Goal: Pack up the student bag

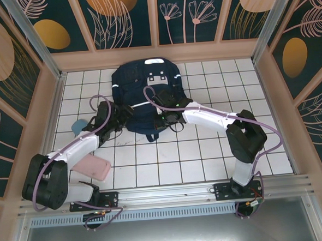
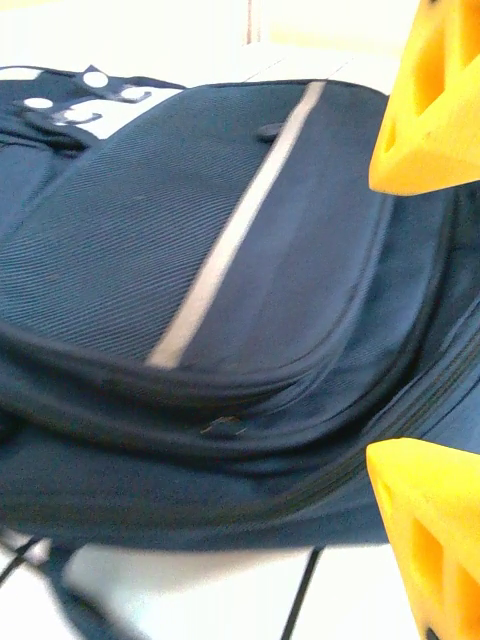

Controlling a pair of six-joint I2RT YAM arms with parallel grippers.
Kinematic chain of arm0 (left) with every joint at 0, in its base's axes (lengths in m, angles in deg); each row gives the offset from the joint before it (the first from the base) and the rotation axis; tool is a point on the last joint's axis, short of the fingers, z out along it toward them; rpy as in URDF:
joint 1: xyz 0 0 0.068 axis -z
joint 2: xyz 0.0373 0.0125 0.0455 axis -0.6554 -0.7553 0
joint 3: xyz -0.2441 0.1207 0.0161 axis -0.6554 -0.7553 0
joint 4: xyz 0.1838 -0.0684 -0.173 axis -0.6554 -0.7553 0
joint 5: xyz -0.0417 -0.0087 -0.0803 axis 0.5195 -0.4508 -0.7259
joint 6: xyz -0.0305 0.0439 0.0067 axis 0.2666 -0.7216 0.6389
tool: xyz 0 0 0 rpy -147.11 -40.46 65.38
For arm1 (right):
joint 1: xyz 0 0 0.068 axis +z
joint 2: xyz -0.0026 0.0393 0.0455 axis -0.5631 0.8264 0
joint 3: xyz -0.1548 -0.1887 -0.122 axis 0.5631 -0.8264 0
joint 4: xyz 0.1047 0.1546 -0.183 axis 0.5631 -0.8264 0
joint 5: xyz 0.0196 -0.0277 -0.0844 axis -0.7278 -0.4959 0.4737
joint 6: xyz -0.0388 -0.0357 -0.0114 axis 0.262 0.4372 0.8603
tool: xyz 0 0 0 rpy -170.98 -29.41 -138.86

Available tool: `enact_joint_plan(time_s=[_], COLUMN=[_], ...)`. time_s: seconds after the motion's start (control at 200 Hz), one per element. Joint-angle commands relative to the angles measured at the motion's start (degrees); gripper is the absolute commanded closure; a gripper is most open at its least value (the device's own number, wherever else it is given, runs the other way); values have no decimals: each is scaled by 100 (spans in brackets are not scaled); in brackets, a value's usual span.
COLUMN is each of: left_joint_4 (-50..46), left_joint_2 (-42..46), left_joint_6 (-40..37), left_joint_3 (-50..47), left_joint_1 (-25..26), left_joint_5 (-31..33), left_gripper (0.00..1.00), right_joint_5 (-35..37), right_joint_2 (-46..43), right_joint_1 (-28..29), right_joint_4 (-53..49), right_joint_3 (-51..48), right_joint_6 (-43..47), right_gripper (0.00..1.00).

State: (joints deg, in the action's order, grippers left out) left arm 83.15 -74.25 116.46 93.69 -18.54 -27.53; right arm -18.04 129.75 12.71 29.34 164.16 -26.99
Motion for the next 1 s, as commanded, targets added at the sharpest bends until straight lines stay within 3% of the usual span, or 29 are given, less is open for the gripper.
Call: enact_joint_plan(time_s=[0.0,0.225,0.51,0.611,0.811,0.991], left_joint_4=[-16,533,784,845,752,548], left_joint_2=[-24,-487,-1050,-1197,-1229,-1157], left_joint_6=[500,844,699,665,598,511], left_joint_3=[-171,-229,-29,-41,-83,-92], left_joint_1=[252,395,404,405,403,397], left_joint_5=[-211,-362,-316,-301,-11,288], left_gripper=[34,41,49,57,83,91], right_joint_5=[-239,-178,115,544,1798,2383], right_joint_2=[-192,-219,-259,-283,-250,-272], right_joint_1=[66,74,209,258,251,96], right_joint_4=[333,362,-21,-356,-1047,-1229], right_joint_3=[127,-75,-230,-287,-334,-391], right_joint_6=[126,83,210,224,16,-184], right_gripper=[100,100,100,100,100,100])
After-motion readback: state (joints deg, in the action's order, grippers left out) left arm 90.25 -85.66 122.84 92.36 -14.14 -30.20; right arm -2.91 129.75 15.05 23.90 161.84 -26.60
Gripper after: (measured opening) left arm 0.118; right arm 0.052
